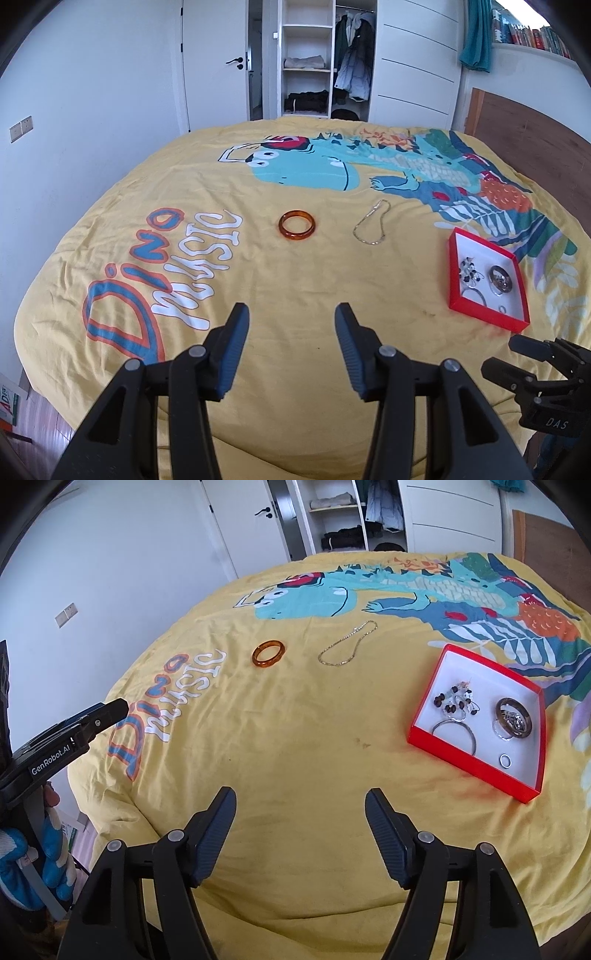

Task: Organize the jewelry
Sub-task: 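Withdraw both tools from the red box, then move both tools toward the orange amber bangle and silver chain necklace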

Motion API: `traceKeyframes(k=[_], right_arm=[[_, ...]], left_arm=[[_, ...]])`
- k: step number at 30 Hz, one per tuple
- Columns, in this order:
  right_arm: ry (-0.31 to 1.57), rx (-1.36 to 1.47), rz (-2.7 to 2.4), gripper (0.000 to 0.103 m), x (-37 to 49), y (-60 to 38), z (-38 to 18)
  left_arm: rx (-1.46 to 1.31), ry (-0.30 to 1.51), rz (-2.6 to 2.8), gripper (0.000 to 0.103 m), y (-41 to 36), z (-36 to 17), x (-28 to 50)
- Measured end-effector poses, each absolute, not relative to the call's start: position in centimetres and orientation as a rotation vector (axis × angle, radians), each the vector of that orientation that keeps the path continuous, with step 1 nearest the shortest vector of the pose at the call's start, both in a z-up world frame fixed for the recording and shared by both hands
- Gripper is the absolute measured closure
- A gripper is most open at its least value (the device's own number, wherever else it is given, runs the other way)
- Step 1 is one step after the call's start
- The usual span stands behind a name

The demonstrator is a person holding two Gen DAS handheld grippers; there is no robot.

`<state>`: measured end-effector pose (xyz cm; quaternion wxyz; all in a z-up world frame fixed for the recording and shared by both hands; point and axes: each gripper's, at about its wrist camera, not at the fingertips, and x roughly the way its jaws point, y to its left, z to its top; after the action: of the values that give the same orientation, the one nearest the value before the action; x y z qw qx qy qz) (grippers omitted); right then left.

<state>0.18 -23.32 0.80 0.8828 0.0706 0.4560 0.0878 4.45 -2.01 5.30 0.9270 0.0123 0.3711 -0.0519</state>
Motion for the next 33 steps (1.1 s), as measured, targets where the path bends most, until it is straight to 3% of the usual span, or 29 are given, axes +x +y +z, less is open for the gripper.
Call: traceKeyframes(k=[10, 33], right_arm=[[0.983, 0.157, 0.191, 0.025, 2.2, -23.0, -0.6], [1.072, 0.182, 0.243, 0.024, 9.6, -22.4, -5.8]], left_arm=[[0.024, 0.802, -0.09, 0.056, -1.7, 3.5, 6.5], [-0.006, 0.946, -0.066, 0.056, -1.4, -2.2, 12.5]])
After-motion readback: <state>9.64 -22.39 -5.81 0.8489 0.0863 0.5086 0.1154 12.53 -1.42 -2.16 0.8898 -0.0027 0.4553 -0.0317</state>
